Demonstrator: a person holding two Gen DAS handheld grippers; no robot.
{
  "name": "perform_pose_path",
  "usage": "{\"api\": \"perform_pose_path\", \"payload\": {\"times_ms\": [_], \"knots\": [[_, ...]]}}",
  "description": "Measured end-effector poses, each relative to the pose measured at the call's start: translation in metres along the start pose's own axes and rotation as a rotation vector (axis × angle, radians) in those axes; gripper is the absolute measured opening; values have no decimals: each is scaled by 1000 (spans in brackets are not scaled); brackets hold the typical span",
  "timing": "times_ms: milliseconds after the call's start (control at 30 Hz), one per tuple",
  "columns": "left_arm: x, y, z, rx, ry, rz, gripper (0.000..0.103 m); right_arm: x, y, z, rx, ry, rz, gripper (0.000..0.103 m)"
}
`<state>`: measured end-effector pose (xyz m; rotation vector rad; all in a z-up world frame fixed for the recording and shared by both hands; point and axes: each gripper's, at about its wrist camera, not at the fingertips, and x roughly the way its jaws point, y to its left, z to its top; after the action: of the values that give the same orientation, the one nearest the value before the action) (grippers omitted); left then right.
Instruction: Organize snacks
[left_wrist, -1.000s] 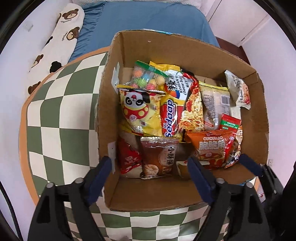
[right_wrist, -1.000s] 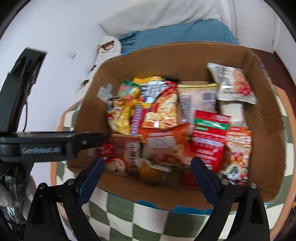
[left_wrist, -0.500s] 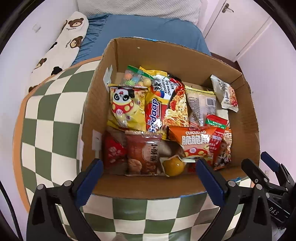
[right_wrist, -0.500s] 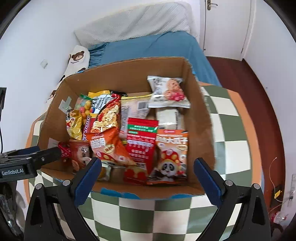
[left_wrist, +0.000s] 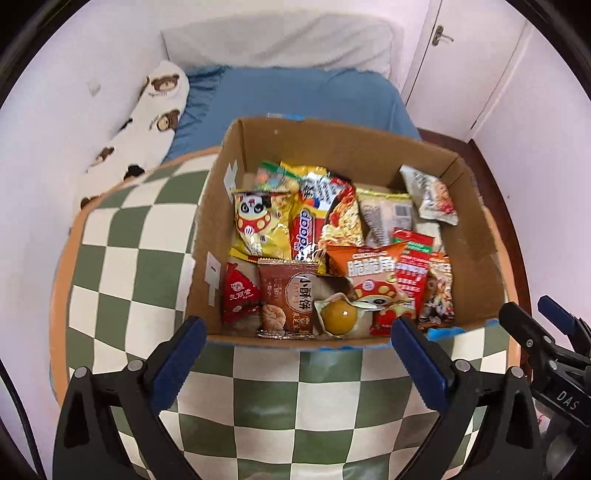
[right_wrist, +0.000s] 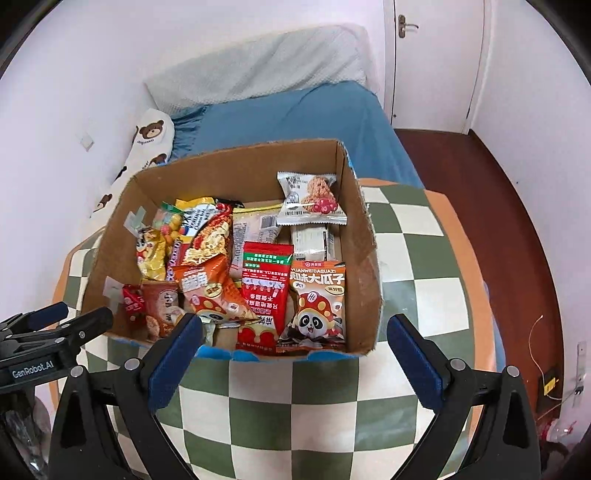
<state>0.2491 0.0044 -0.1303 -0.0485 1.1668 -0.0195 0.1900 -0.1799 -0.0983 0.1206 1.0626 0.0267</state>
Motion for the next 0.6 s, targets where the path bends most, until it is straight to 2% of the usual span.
{"api": "perform_pose_path", "payload": {"times_ms": [233, 433, 600], "knots": [[-57, -5, -28, 17, -99, -20, 103, -57, 6, -21, -22, -88, 8, 103], [-105, -6, -58, 33, -185, -3, 103, -120, 15, -46, -49, -174, 21, 103], [-142, -7, -83, 39, -238, -18, 103, -171, 21, -70, -69, -232, 29, 103]]}}
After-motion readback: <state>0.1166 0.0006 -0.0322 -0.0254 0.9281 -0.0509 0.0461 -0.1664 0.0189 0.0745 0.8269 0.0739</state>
